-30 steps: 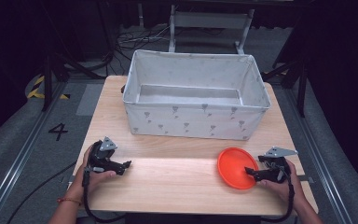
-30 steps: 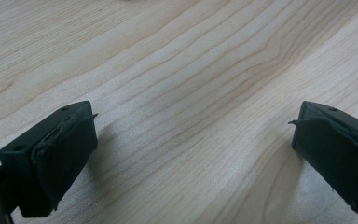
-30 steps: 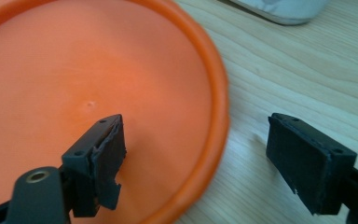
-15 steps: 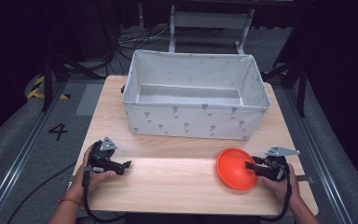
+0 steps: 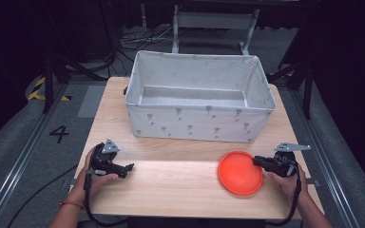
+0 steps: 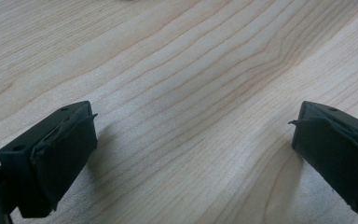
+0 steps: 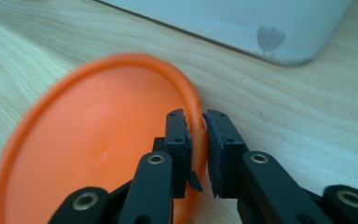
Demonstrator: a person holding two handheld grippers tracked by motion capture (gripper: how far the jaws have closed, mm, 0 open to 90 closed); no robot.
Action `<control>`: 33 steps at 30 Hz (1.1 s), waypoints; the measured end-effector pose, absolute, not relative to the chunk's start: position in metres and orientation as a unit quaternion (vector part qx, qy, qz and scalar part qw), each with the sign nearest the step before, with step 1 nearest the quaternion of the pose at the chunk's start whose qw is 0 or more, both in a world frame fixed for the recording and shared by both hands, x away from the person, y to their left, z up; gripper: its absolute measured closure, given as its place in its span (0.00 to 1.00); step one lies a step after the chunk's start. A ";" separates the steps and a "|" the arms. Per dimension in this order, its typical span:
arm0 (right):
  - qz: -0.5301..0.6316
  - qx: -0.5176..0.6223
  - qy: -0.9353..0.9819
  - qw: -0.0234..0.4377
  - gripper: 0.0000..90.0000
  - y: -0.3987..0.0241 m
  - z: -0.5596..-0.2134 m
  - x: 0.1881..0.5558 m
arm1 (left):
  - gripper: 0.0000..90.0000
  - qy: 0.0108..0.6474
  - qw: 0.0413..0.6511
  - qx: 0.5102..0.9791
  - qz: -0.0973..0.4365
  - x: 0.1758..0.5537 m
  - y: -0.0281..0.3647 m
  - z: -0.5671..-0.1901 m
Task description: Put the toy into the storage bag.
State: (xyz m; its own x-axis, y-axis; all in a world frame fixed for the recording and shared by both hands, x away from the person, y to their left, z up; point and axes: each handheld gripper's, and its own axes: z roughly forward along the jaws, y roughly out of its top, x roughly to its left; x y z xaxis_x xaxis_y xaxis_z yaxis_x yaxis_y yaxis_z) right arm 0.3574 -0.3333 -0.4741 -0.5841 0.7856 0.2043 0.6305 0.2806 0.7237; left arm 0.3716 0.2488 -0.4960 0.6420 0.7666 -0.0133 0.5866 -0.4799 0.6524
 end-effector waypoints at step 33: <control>0.366 0.313 0.857 0.184 0.92 -0.291 -0.391 0.340 | 0.00 0.399 0.318 0.848 0.142 0.372 0.249 -0.496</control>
